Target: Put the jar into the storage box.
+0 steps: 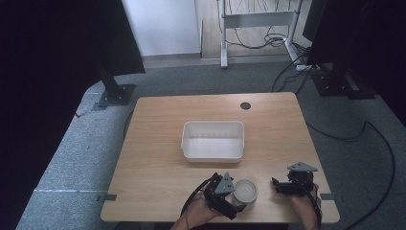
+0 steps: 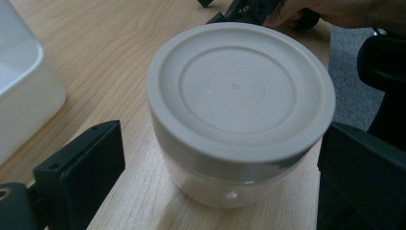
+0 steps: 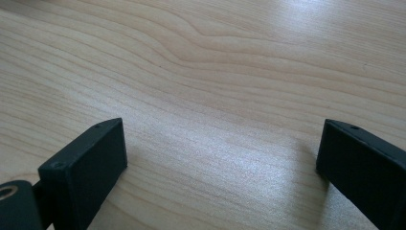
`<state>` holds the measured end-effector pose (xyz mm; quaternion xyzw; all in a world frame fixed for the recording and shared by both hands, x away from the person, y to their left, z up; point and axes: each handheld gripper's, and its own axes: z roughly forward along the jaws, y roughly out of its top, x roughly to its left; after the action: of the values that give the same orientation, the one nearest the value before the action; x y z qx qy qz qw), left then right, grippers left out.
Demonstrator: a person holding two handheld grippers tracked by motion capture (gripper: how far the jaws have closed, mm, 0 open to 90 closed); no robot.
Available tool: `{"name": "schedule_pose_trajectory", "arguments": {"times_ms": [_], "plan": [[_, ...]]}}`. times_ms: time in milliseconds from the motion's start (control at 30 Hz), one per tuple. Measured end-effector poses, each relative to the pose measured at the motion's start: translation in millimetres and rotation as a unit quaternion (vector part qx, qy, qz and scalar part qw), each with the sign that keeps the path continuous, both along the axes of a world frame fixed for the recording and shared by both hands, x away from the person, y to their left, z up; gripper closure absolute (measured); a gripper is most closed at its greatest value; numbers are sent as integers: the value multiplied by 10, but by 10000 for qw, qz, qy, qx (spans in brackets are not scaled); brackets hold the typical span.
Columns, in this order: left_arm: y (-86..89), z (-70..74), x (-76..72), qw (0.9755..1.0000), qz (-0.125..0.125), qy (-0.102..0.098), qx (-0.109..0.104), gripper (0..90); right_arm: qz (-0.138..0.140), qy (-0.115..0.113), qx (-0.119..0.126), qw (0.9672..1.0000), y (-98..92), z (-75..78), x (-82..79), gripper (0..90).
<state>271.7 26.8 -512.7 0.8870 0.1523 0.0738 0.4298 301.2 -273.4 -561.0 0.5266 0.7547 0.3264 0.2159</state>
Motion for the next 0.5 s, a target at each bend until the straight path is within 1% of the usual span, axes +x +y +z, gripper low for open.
{"name": "schedule_pose_trajectory", "arguments": {"times_ms": [233, 500], "plan": [[-87, -70, 16, 10000, -14, 13, 47, 23, -4, -5, 2, 10000, 1, -1, 0, 28], [-212, -143, 20, 9997, -39, -68, 214, 34, -1, 0, 2, 10000, 0, 0, 0, 28]]}}
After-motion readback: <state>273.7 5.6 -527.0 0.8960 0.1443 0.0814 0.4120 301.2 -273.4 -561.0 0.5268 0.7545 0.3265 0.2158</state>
